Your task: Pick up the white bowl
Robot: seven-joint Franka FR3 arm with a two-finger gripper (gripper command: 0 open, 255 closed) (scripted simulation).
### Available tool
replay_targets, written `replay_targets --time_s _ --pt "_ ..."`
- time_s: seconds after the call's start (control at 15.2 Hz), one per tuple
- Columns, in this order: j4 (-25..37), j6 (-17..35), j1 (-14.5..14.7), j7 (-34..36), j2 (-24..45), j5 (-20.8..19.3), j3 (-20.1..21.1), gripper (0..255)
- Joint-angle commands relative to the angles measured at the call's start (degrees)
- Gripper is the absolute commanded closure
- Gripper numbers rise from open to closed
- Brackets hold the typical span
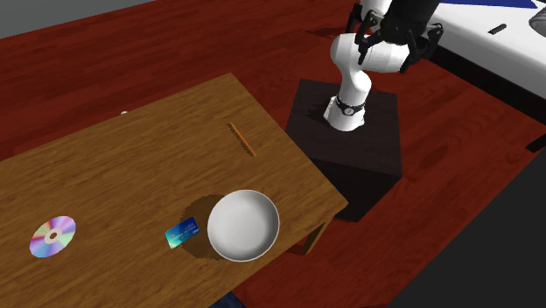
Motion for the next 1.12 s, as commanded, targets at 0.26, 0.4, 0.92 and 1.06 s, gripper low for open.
replay_targets --time_s 0.26,0.4,0.92,1.06 --pt "-0.6 6.6 -0.7 -0.8 6.4 -1.8 -0.9 0" --pt "-0.4 9.7 -1.0 -1.0 9.8 -2.6 -1.3 0" --pt "3.4 20.7 -2.4 -1.8 25.2 -5.7 -2.8 0" --pt "5.1 22.9 -2.8 -2.0 29.3 -6.4 -3.1 0"
